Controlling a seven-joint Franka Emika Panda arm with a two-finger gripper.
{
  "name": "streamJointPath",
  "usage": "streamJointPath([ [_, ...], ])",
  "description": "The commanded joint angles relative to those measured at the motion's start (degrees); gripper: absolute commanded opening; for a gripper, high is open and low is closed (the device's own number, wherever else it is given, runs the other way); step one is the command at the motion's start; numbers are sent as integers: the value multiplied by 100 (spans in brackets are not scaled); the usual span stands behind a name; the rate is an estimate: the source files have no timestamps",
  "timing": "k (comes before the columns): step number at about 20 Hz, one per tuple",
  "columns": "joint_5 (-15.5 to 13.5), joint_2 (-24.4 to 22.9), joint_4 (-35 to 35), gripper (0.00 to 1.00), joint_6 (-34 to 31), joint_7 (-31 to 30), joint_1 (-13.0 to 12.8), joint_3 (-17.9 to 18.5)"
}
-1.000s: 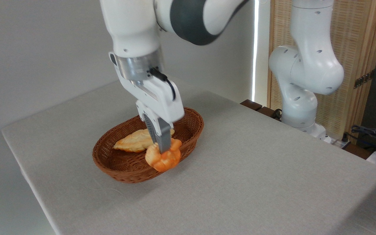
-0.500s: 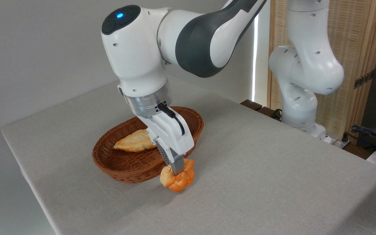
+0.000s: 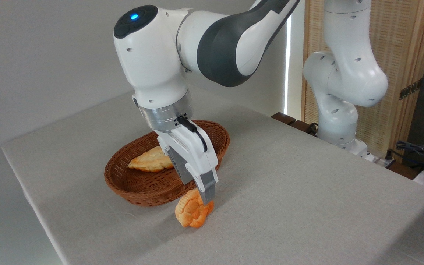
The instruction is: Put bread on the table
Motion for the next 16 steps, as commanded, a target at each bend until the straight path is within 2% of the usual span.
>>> streamJointPath([
  [1, 43, -11, 75, 96, -65, 72, -34, 11],
  [4, -1, -98, 233, 100, -65, 37, -34, -15],
  [9, -27, -397, 944, 100, -74, -24, -78, -41],
  [12, -27, -468, 1104, 100, -249, -85, -78, -120],
  [16, 25, -459, 1130, 100, -241, -1052, -78, -112],
])
